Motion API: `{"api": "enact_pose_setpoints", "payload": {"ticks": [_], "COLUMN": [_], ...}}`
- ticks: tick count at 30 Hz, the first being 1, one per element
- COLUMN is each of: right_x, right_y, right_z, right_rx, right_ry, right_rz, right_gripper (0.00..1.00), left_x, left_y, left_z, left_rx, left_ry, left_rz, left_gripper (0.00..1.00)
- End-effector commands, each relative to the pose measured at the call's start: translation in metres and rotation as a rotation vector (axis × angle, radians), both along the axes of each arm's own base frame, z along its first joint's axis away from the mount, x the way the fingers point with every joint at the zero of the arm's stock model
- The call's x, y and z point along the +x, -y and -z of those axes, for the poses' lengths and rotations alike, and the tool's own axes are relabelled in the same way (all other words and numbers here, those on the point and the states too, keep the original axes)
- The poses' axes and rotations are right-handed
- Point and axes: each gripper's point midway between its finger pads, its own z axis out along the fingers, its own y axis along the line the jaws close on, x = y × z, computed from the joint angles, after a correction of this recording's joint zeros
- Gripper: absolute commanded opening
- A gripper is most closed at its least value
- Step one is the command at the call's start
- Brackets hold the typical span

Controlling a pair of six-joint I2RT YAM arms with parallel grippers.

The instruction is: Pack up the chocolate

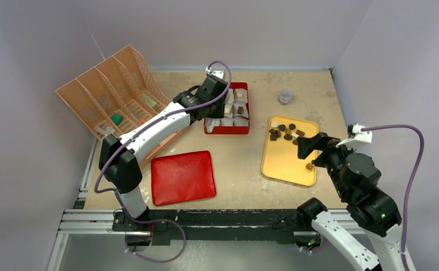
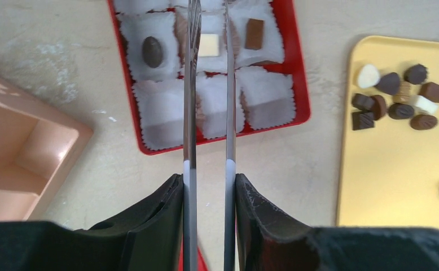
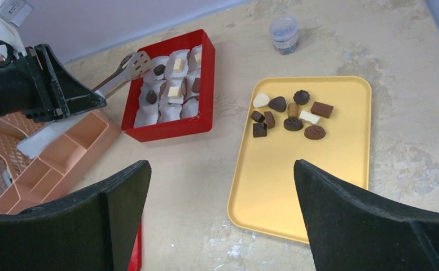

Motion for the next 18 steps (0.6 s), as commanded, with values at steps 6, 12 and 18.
{"api": "enact_pose_setpoints", "payload": {"ticks": [6, 12, 18], "right_x": [0.003, 0.0, -0.002], "right_y": [0.004, 0.01, 0.016], "right_z": [-0.024, -0.026, -0.028], "right_rx": [0.015, 0.013, 0.008], "right_ry": [0.065, 0.077, 0.086], "right_rz": [0.024, 0.045, 0.068], "right_gripper": [0.99, 0.99, 0.99], "left_x": [-0.029, -0.053, -0.073], "left_y": [0.079, 0.123, 0.157], "left_z": [-0.058, -0.049, -0.022], "left_rx": [-0.114, -0.144, -0.163], "left_ry": [0.135, 0.113, 0.067], "left_rz": [0.224, 0.328, 0.396], "left_gripper": [0.33, 0.34, 0.33]}}
